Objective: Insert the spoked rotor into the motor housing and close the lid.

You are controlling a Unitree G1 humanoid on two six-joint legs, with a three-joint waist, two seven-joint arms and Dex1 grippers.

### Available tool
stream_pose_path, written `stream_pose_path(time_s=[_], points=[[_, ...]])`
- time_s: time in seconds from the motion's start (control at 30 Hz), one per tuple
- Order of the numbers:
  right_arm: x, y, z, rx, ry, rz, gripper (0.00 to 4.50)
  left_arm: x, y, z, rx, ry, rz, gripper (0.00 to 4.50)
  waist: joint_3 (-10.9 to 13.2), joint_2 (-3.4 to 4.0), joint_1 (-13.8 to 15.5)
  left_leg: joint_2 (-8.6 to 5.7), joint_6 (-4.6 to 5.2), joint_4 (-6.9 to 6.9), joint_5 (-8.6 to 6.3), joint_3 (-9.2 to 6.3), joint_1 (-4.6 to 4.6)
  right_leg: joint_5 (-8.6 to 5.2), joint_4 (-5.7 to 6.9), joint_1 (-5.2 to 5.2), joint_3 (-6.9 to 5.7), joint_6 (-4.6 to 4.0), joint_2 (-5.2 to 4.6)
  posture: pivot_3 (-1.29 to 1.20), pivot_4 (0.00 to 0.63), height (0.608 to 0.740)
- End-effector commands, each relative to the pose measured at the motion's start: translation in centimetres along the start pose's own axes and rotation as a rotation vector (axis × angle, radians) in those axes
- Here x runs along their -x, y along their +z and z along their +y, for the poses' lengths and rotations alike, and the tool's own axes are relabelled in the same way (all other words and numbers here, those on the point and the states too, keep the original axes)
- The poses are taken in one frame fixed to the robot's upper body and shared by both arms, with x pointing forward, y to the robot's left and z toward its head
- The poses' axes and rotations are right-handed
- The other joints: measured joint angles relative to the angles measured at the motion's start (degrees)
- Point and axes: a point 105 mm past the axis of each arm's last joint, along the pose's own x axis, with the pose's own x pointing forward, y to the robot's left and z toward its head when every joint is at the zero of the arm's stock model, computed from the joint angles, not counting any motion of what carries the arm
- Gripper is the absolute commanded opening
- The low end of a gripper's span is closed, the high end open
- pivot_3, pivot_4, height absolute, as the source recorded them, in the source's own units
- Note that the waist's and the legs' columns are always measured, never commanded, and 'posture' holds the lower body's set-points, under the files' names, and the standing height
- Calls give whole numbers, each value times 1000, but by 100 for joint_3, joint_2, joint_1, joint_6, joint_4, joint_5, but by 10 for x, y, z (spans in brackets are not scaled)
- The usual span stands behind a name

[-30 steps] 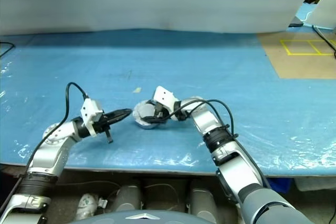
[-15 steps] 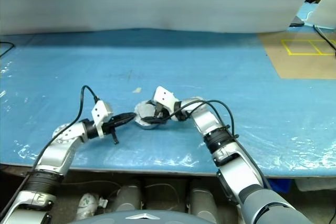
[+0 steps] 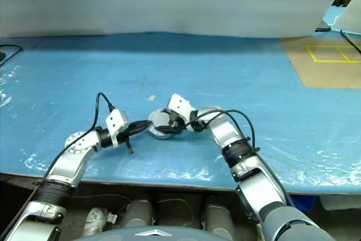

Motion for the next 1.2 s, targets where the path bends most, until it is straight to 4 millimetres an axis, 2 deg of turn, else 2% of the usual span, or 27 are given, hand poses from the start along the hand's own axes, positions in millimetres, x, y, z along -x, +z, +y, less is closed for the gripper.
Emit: stream_pose_path(time_s=[0.03,0.17,0.27,0.4,0.43,0.6,0.7,0.83,0.87,0.93,1.0,1.07,1.13,1.2], points=[[3,-9,4,-98,9,-4,2973,-1,-21,-9,38,-26,81,0,0,0,0,0,0,-5,0,-1,-5,0,-12,-1,-1,0,1,0,150,740],[7,7,0,41,-27,-38,2973,1,-24,-6,35,-18,89,0,0,-2,13,-2,0,-5,0,1,-34,0,-24,-12,1,0,-1,0,150,740],[8,14,5,109,-1,-56,2973,0,-25,-6,35,-22,88,0,0,-2,16,1,0,-5,1,4,-61,2,-23,-34,0,2,3,0,150,740],[11,35,7,177,8,-130,4346,-1,-25,-7,33,-26,85,0,2,-1,12,4,0,-8,1,35,-85,5,-18,-52,-1,1,15,0,150,740],[12,41,5,212,-11,-139,4487,-1,-26,-6,32,-27,85,0,1,-1,15,5,0,-16,1,35,-87,6,-17,-54,-2,1,16,0,150,740],[21,64,0,328,-58,-203,4487,-2,-27,-5,28,-33,85,0,2,-1,30,3,-1,-45,1,40,-98,8,-16,-67,-2,-2,18,0,150,740],[26,70,-4,278,-69,-245,4487,-2,-28,-4,26,-32,86,0,2,-1,30,2,-2,-53,1,43,-106,22,-16,-78,-2,-28,19,0,150,740],[34,64,-10,142,-86,-255,4487,-2,-28,-4,27,-35,82,0,2,-1,30,2,-1,-55,1,45,-110,23,-16,-83,-2,-29,21,0,150,740],[37,60,-13,59,-98,-259,4487,-2,-28,-4,27,-35,81,0,2,-1,31,2,-1,-54,1,45,-110,20,-16,-83,-2,-24,21,0,150,740],[44,52,-19,-173,-94,-257,4487,-2,-28,-4,25,-36,80,0,2,-1,40,2,-1,-54,1,45,-109,14,-15,-82,-2,-14,21,0,150,740],[57,46,-21,-543,-14,-303,4487,-1,-28,-4,25,-35,78,0,2,-1,61,2,-1,-54,1,45,-108,18,-15,-81,-2,-20,21,0,150,740],[70,37,-18,-788,57,-297,4487,0,-27,-3,26,-33,76,0,2,0,90,2,-1,-54,1,45,-108,24,-16,-80,-2,-32,23,0,150,740],[80,26,-13,-969,104,-266,4487,1,-27,-3,27,-34,77,0,2,0,98,2,-2,-55,2,45,-109,26,-18,-79,-2,-35,23,0,150,740],[83,16,-5,-1036,120,-204,4487,2,-28,-3,25,-38,80,0,3,1,96,2,-3,-55,2,45,-109,27,-18,-80,-2,-37,23,0,150,740]])
